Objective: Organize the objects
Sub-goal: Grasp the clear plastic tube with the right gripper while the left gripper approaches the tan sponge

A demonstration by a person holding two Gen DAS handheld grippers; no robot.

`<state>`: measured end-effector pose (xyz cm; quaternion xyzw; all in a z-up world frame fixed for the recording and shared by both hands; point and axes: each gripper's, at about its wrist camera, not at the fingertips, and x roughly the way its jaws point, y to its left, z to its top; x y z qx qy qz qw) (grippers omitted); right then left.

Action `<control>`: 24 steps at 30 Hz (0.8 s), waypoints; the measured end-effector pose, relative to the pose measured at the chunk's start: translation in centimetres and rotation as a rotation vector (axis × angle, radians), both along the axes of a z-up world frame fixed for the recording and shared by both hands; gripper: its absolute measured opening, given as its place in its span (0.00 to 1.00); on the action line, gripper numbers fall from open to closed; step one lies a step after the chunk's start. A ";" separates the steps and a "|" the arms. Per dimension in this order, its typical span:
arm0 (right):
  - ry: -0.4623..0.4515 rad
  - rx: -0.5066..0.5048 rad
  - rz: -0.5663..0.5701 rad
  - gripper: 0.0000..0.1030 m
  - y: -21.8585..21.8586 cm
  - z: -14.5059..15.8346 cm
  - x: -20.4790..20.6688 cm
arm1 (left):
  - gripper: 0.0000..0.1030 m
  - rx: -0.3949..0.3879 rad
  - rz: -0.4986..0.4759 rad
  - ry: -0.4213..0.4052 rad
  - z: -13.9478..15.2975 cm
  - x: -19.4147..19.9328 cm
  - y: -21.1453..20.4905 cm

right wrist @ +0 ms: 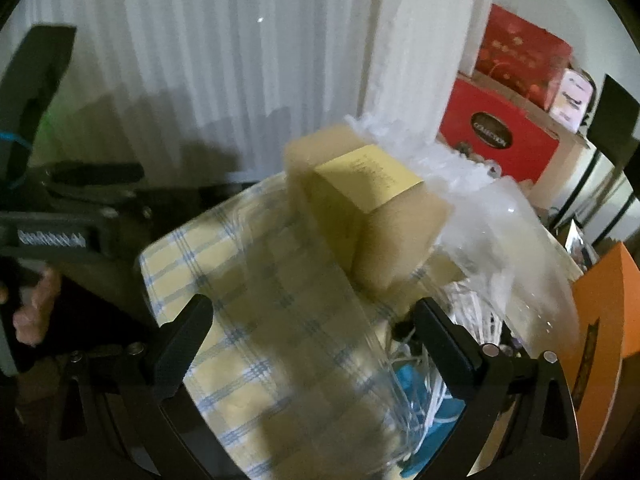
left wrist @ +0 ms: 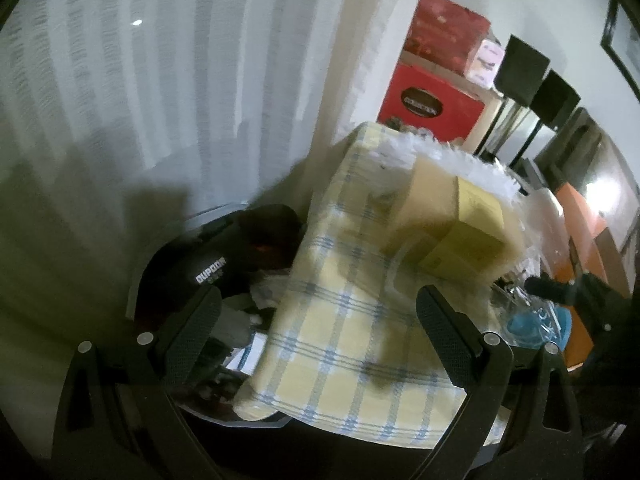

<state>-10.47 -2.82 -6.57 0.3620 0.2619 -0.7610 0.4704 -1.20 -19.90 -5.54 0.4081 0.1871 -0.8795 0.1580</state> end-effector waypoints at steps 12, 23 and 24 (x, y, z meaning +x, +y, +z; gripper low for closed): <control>-0.024 0.070 0.047 0.61 -0.3 -1.4 0.7 | 0.95 0.019 -0.035 0.040 1.7 -1.3 -0.6; -0.191 -0.045 -0.004 0.56 4.7 1.3 1.9 | 0.97 0.003 -0.111 0.043 3.7 -6.6 0.6; -0.199 -0.052 -0.015 0.56 5.0 1.6 2.1 | 0.97 -0.006 -0.123 0.029 3.6 -7.5 1.0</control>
